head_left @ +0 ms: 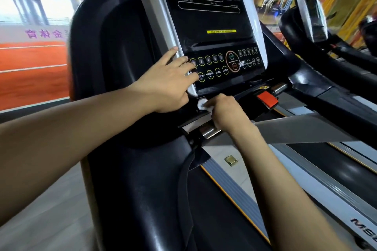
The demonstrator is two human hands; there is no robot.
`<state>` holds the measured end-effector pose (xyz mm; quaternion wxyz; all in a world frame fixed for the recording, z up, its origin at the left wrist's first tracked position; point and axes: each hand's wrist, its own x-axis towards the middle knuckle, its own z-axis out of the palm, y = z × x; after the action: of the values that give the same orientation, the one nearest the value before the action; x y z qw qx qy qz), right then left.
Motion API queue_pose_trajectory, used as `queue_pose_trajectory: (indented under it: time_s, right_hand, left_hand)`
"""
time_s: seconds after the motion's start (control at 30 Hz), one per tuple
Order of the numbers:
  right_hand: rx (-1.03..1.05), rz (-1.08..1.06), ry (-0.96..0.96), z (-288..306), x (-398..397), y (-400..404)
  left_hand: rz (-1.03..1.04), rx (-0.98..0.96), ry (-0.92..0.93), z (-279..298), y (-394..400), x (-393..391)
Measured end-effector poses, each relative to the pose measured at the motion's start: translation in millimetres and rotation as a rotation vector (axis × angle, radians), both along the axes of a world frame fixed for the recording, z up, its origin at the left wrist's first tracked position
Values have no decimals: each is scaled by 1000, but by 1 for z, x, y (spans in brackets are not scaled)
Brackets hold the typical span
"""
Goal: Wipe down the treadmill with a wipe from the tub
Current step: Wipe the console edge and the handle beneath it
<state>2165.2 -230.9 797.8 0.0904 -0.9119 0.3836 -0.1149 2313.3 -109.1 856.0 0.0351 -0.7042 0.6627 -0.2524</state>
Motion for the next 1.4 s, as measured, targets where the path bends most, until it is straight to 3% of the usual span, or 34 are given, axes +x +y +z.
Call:
queue_pose_trajectory:
  time_s: [0.13,0.23,0.33,0.47,0.53,0.7,0.8,0.9,1.13,1.2,1.3,1.4]
  right_hand:
    - [51,262,-237,0,-22,15]
    - [-129,93,-559,-12,-64,9]
    - [-139,50,-619,-40,-84,11]
    - [-74,387,-678,-56,-67,71]
    - [-94,450,-719,-70,-65,82]
    - [-84,-80,-963,-114,-72,49]
    - [-18,45,-1007,-112,-52,92]
    - [-197,303,-1000,-123,-53,114]
    - [62,-235,-1195,-112,-57,40]
    - [117,-98,-1231,-106,-47,58]
    - [-43,128,-1153,-112,-45,75]
    - [90,-120,-1193,-112,-52,27]
  left_hand:
    - [-5,-12,1,-1,0,2]
    - [-11,-19,9,0,-2,3]
    - [-36,-31,29,1,-1,4]
    - [-38,-48,43,1,-2,5]
    - [-54,-52,33,0,-3,5]
    - [-57,-46,25,-2,-2,6]
    - [-67,-47,26,-1,-3,7]
    - [-80,-48,13,-3,-2,10]
    - [-74,-32,22,-3,-1,8]
    - [-71,-18,27,-3,-1,9]
    - [-58,-15,38,0,-2,9]
    - [-56,-3,48,1,-1,7]
